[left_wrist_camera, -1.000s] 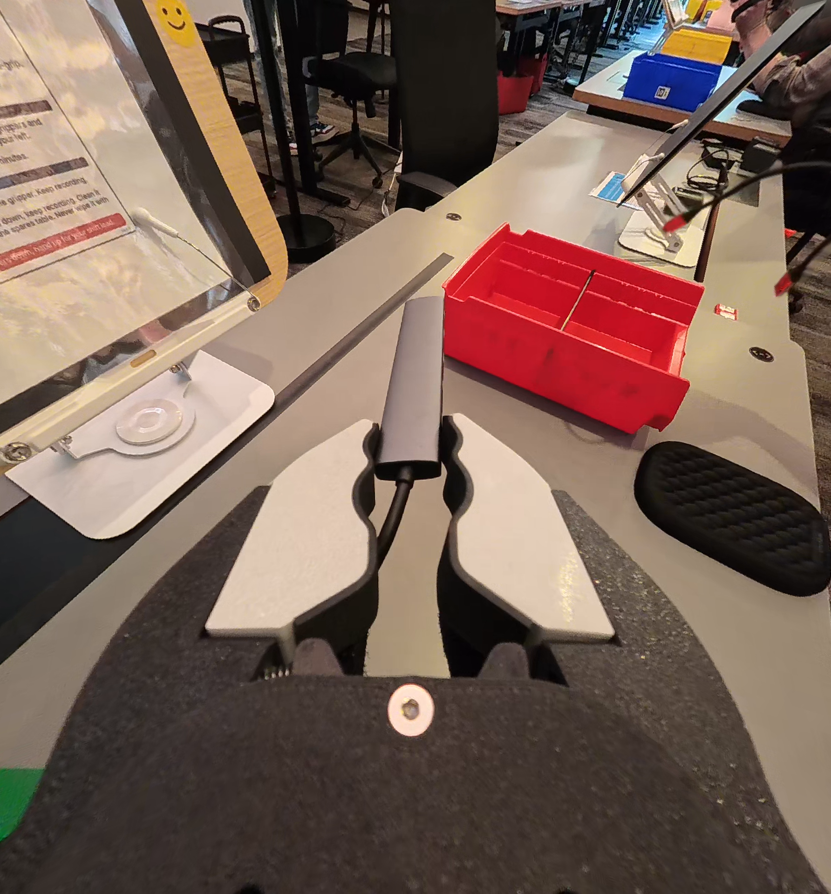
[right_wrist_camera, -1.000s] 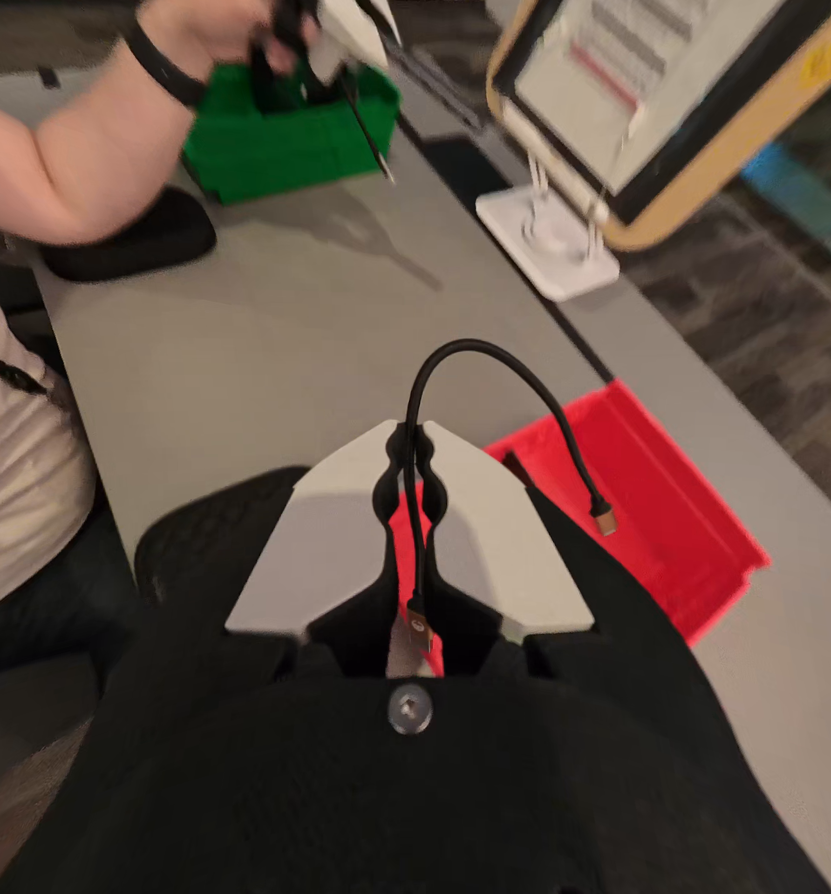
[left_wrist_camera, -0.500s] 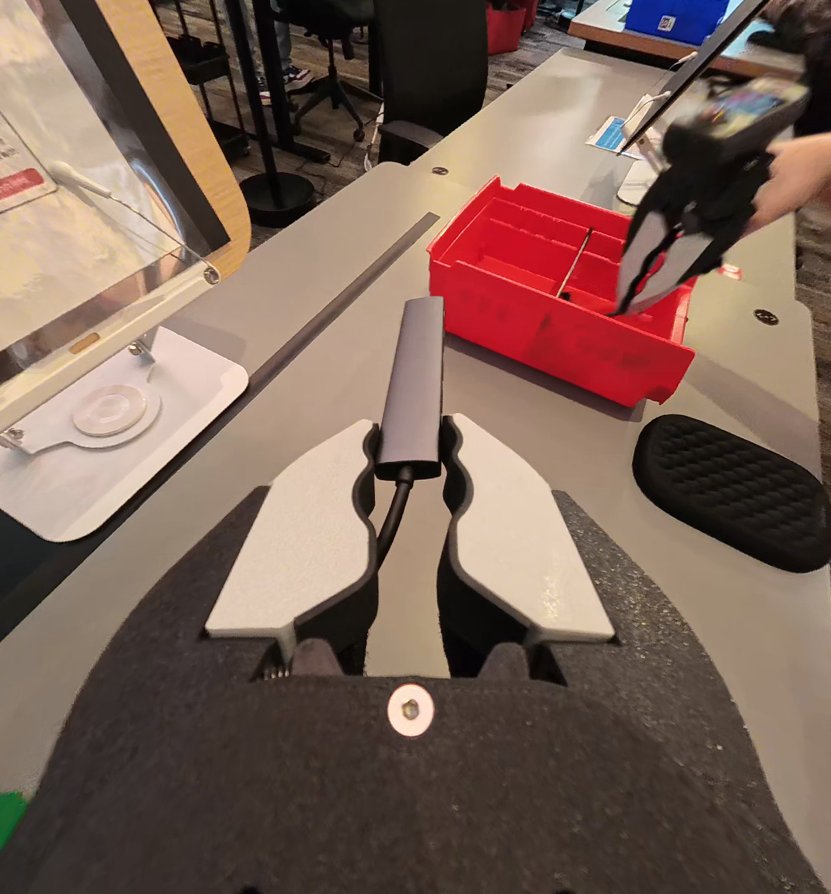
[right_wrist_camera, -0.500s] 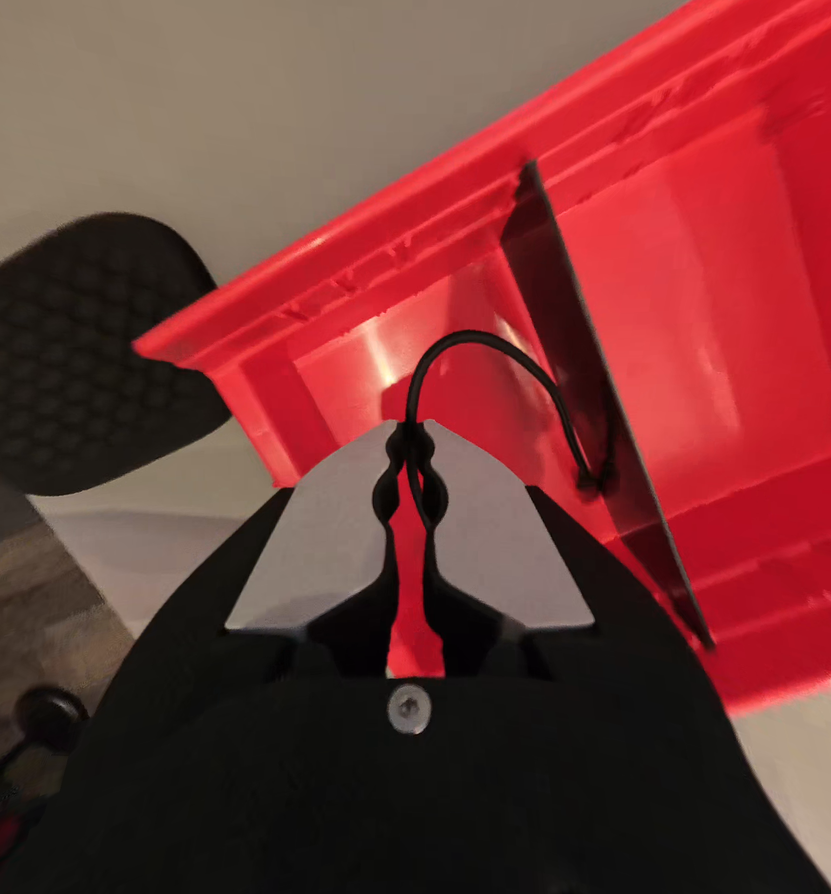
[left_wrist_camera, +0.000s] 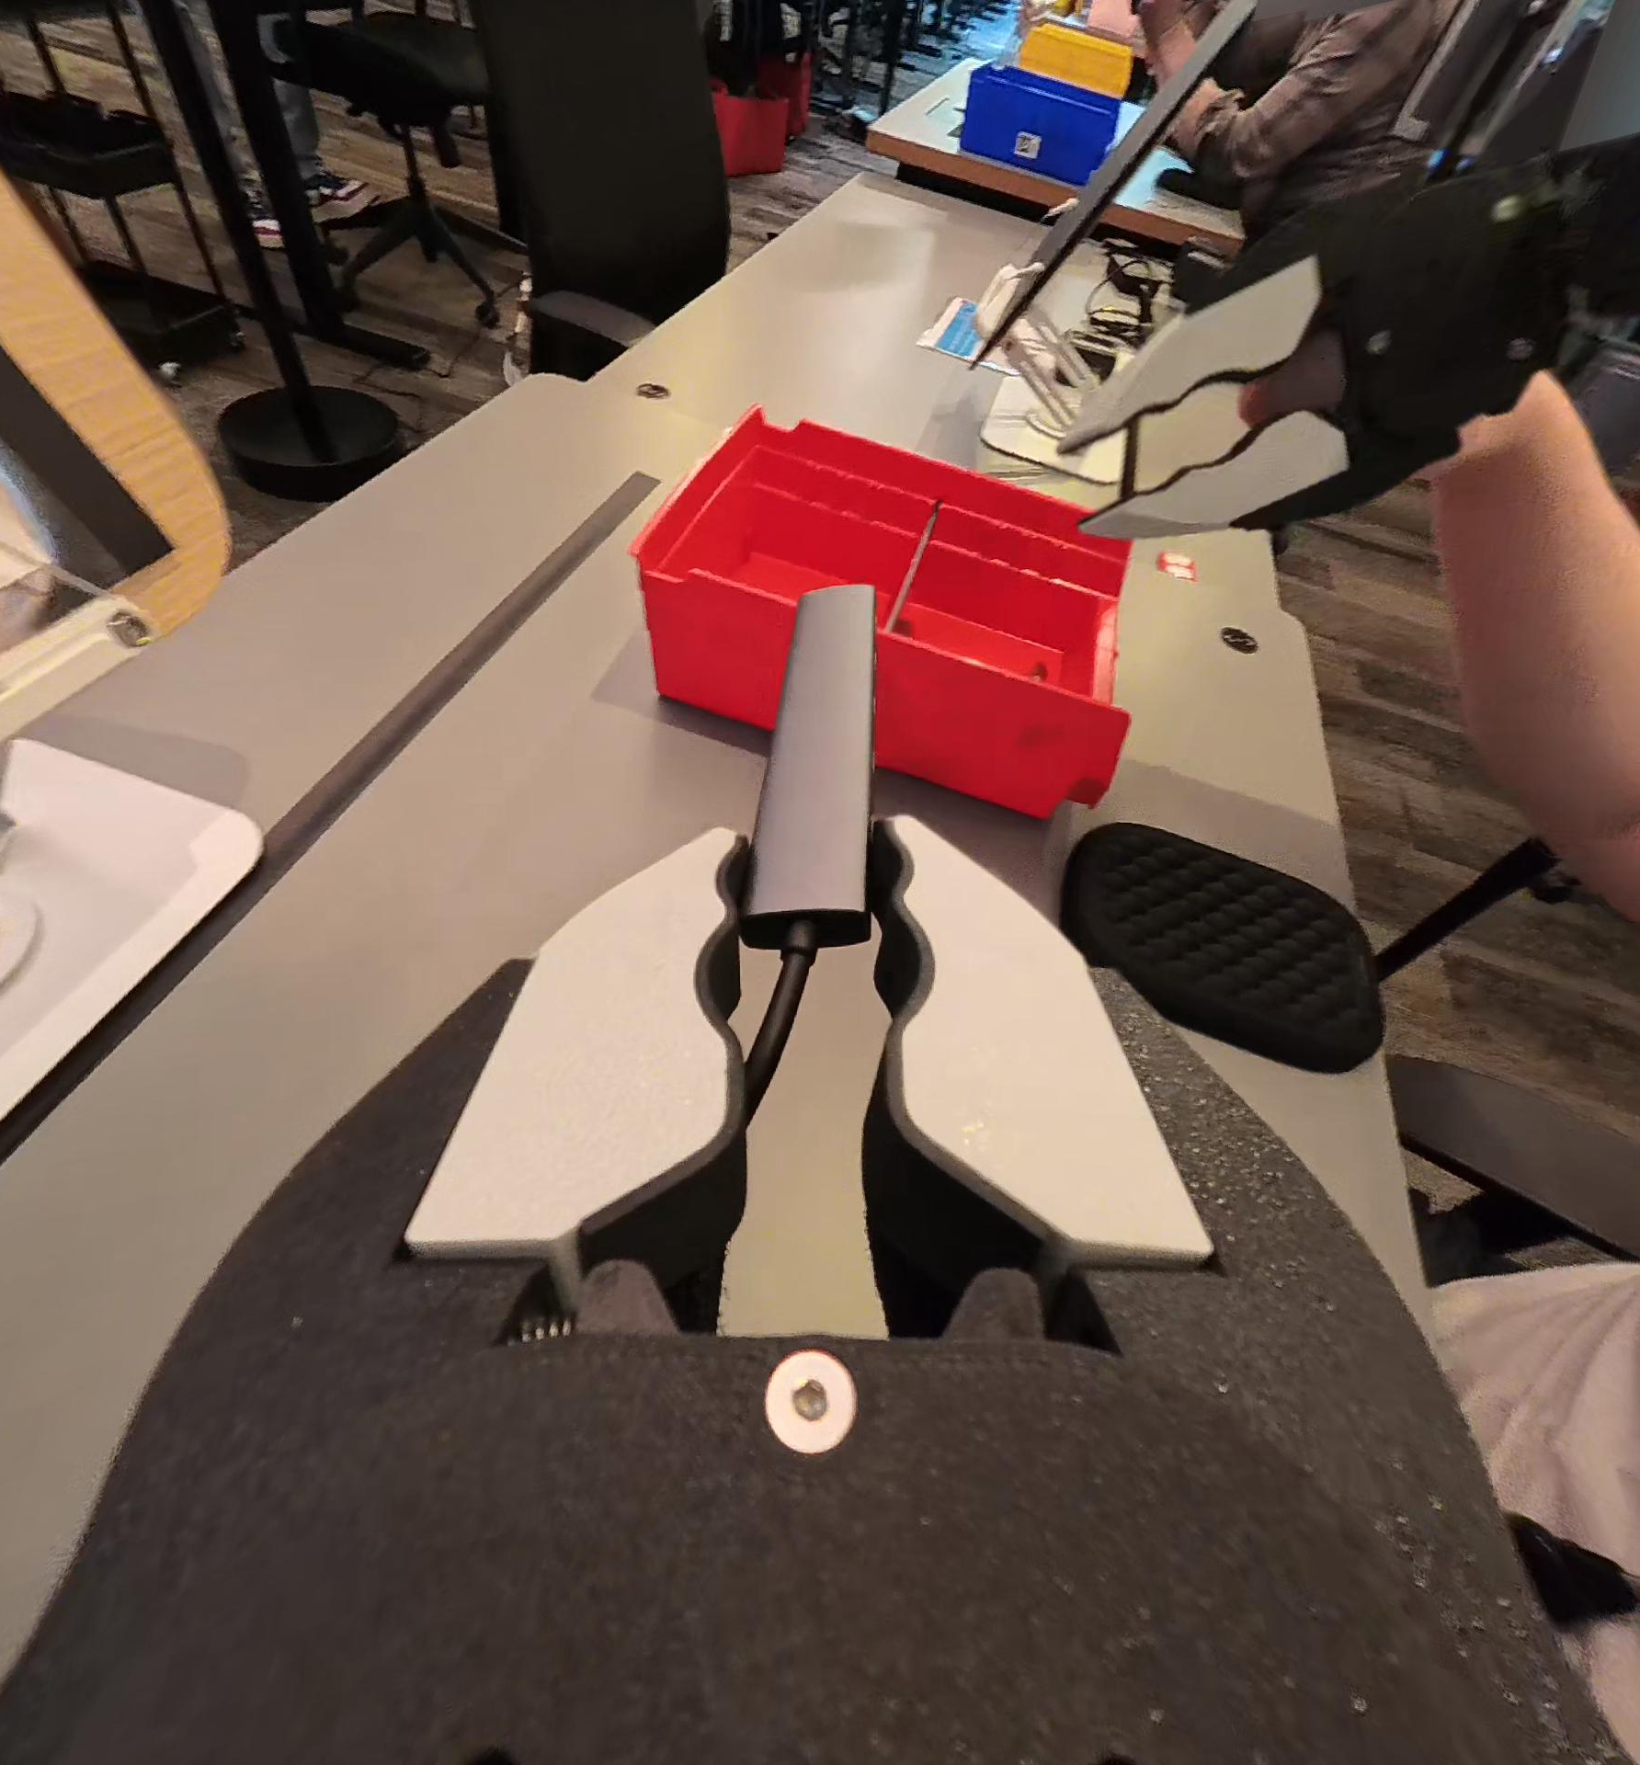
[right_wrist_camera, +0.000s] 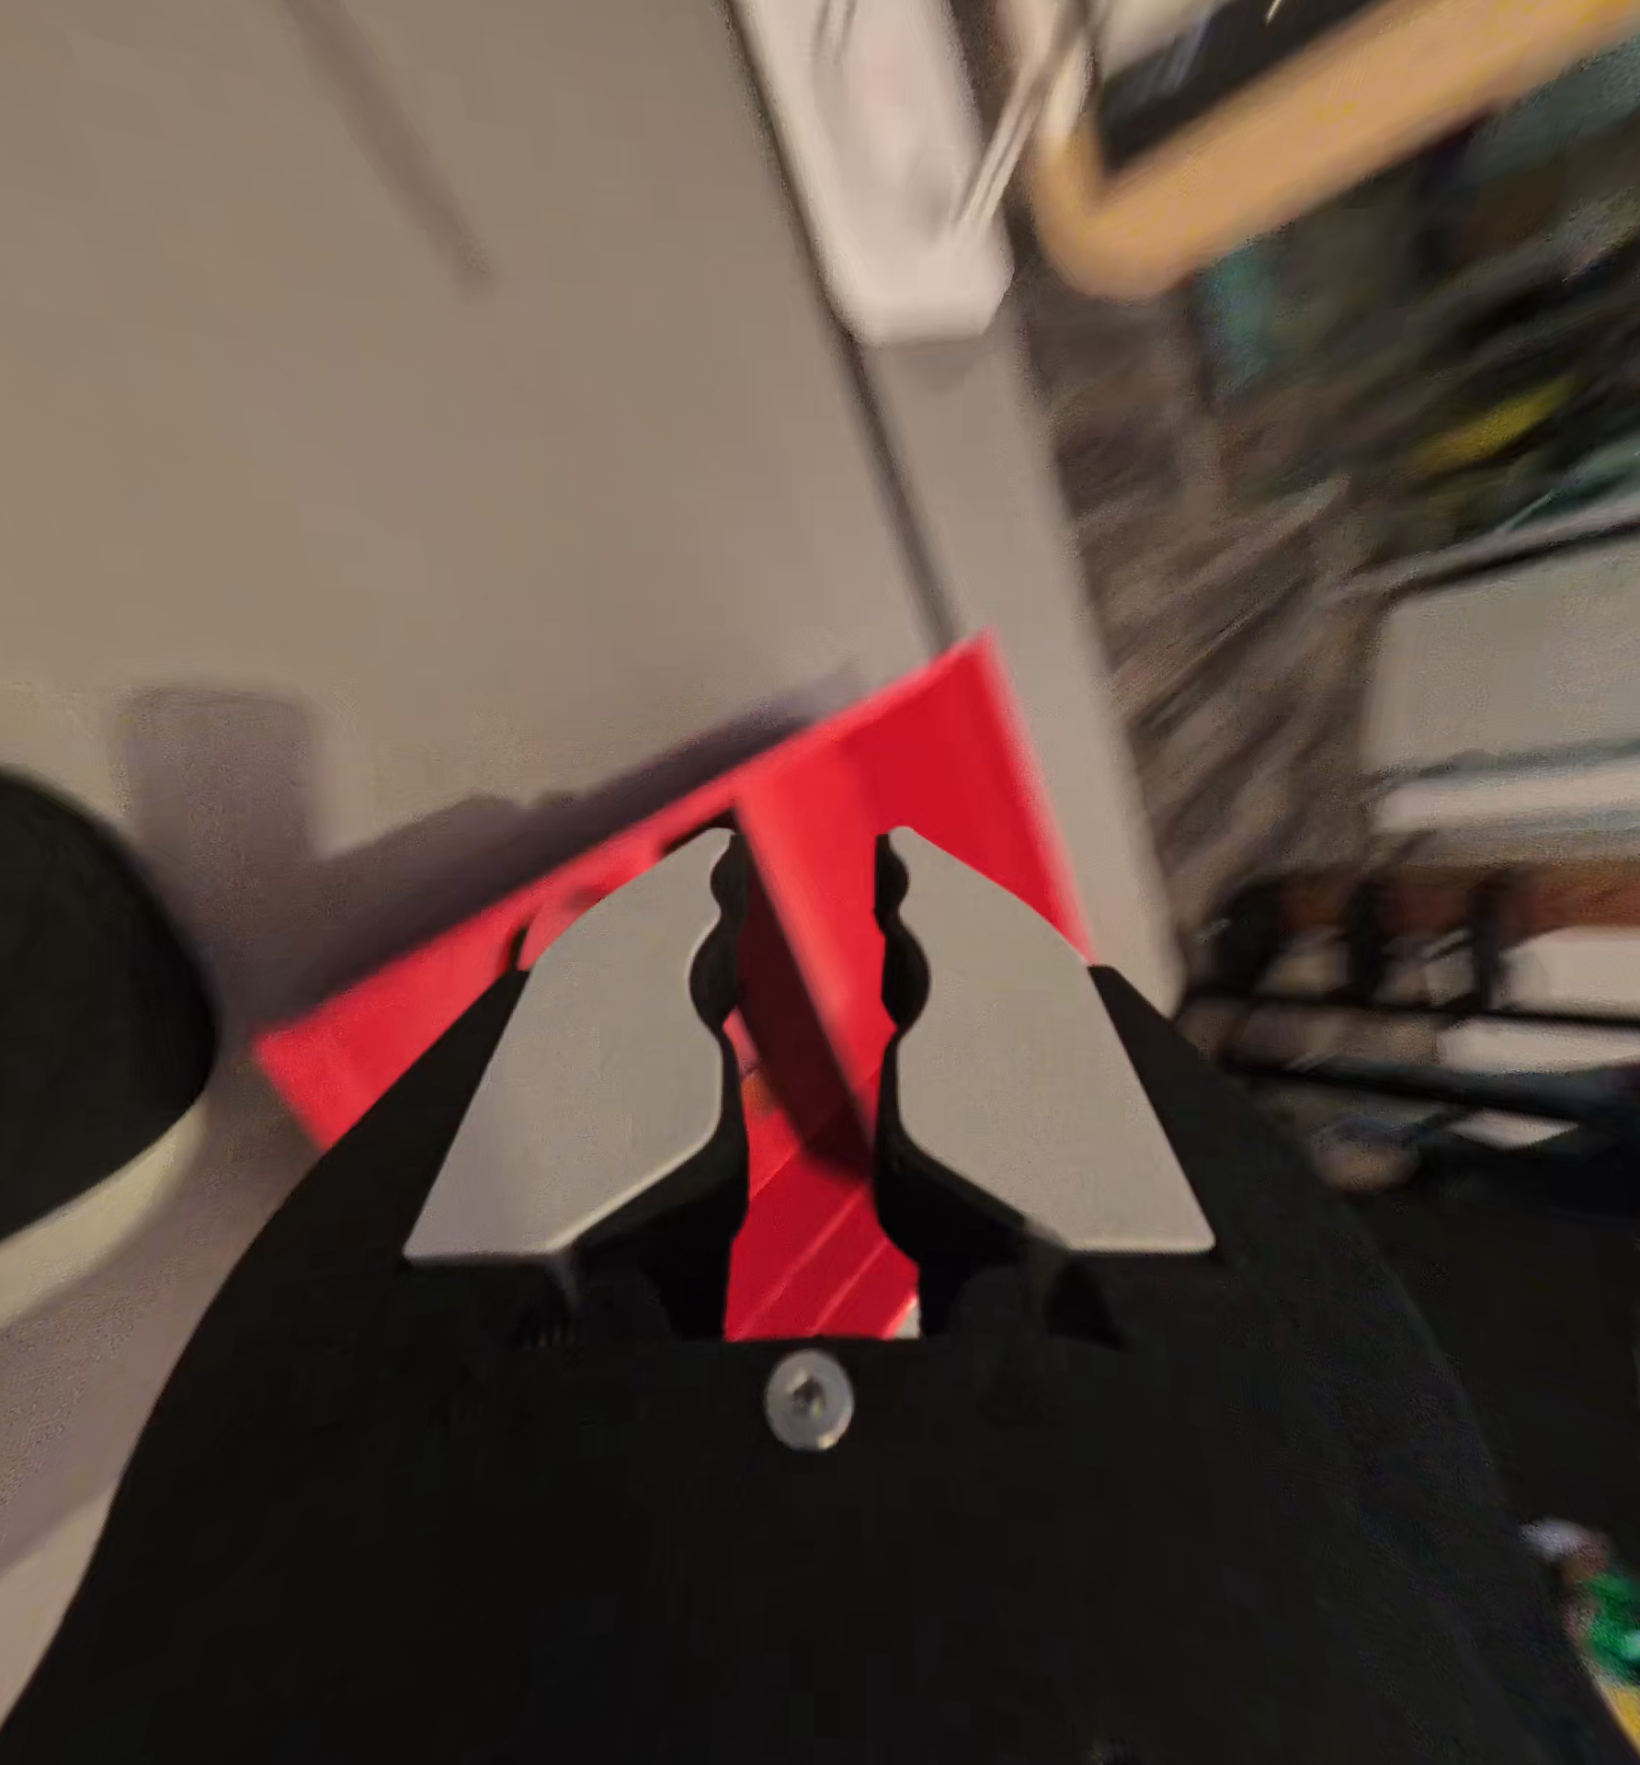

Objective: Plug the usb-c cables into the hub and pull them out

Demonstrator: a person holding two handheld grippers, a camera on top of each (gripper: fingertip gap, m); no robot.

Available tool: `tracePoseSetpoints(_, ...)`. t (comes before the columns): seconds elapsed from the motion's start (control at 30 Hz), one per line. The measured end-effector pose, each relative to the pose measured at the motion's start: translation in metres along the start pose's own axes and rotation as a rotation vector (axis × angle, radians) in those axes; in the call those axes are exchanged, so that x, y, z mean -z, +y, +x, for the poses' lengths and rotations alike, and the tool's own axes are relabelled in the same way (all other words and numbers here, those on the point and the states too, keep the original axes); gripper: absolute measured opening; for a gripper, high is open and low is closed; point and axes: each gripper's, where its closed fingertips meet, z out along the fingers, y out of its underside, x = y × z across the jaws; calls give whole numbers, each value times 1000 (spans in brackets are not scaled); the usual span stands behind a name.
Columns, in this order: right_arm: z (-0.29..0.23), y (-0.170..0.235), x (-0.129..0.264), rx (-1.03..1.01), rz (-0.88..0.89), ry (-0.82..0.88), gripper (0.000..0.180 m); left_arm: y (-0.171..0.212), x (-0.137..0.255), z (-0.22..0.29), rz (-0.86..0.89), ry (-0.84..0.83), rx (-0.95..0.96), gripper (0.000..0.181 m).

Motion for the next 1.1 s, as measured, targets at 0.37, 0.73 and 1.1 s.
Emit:
tracePoseSetpoints(0.37,-35,-175,-37,424,232,329,13,-2,-24,57,-21,155,3,23)
tracePoseSetpoints(0.73,72,-58,-14,345,81,237,11,-20,10,36,80,103,62,57)
tracePoseSetpoints(1.1,84,127,-87,199,-336,-30,12,-8,16,17,26,63,112,50)
